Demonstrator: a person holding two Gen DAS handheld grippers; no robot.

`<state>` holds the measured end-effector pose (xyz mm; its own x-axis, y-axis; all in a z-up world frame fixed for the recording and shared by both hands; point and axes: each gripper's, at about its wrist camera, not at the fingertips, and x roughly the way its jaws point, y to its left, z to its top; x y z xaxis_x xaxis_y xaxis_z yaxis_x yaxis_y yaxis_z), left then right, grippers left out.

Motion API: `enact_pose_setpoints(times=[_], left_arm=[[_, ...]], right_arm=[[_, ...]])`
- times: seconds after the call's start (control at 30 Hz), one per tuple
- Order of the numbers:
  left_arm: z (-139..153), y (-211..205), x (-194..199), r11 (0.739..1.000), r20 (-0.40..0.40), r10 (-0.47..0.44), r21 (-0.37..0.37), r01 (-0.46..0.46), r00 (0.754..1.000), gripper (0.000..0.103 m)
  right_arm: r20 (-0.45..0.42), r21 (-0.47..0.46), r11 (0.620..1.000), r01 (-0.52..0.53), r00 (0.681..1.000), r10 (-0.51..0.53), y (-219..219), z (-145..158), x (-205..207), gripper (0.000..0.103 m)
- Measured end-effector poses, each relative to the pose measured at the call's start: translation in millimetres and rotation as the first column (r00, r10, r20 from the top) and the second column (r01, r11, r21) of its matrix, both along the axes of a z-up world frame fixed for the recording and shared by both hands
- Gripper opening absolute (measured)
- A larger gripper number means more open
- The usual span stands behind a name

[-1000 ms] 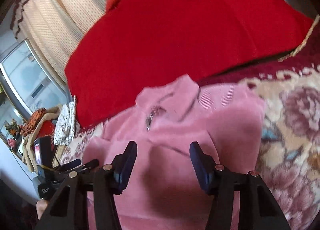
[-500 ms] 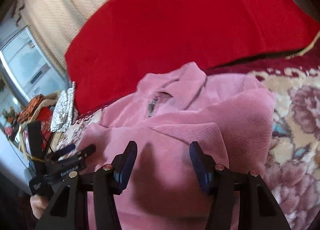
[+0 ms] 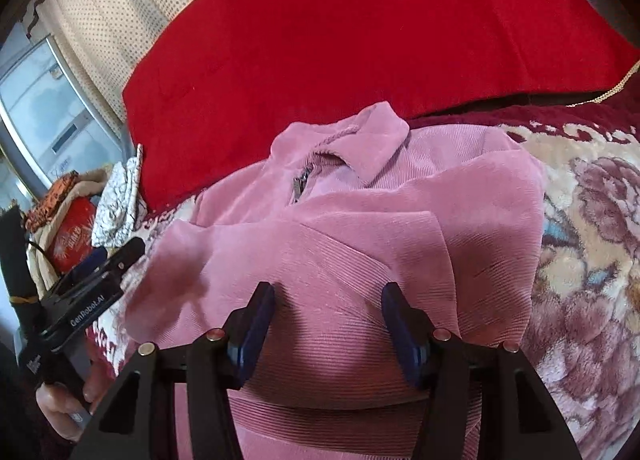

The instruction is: Fold large clothes

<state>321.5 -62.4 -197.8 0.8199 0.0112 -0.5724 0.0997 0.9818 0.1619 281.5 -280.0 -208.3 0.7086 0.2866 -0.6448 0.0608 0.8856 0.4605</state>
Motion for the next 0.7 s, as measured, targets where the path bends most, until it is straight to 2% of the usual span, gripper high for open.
enact_pose_setpoints(times=[0.2,0.53,0.7], left_arm=[[4,3,-3,1.000,0.016,0.008,-0.019,-0.007,1.000,0.088],[2,-1,-4,1.000,0.016,0.005,-0.017,-0.005,1.000,0.088],[-3,-4,-3,1.000,0.004,-0.002,0.000,0.002,1.000,0.088]], right_arm=[[0.078,0.005,1.000,-0.007,0.997,0.006,5,14,-7,0.060],[0.003,-0.034,0.999,-0.015,1.000,0.015,13,-1,7,0.060],[-0.001,-0.037,0.999,-0.017,1.000,0.017,12,-2,6,0.060]])
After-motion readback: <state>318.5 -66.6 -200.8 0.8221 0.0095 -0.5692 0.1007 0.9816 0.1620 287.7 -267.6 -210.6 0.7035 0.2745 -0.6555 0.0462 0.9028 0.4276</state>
